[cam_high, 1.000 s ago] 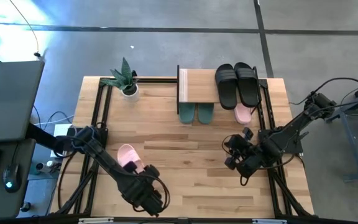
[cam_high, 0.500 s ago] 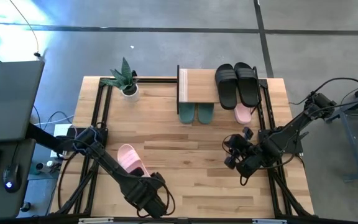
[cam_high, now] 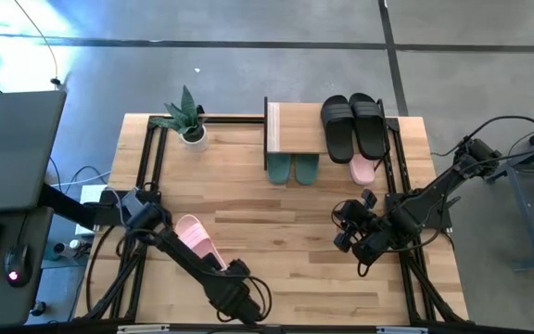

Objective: Pick and place slides into the shelf
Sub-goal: Move the pink slipper under the shelf

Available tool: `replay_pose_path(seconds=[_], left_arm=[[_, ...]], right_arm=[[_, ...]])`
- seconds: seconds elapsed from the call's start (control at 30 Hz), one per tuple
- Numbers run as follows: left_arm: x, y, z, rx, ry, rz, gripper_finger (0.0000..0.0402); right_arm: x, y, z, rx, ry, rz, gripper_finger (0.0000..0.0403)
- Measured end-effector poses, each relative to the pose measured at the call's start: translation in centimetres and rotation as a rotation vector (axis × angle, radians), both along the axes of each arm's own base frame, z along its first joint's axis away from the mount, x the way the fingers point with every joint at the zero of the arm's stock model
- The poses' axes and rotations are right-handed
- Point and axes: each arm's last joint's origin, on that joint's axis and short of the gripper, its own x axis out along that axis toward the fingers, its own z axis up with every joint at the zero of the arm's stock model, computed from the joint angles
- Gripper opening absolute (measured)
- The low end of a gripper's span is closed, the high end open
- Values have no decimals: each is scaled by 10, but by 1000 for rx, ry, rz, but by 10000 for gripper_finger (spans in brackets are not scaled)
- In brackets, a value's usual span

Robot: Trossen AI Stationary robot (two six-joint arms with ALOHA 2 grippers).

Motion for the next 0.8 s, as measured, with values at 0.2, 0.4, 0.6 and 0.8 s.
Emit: replay_pose_path(seconds=[0.2,0.4,0.6,0.8], left_arm=[[5,-4,-14,-6,-13,20,259],[7,-5,-26,2,2,-5,247],[4,-4,-35,31,74,-60,231],[-1,1,-35,98,136,-82,209]], right_arm=[[0,0,0,9,4,3,0],[1,1,0,16,-4,1,0],[1,2,0,34,-6,5,0],[1,2,0,56,5,14,0]])
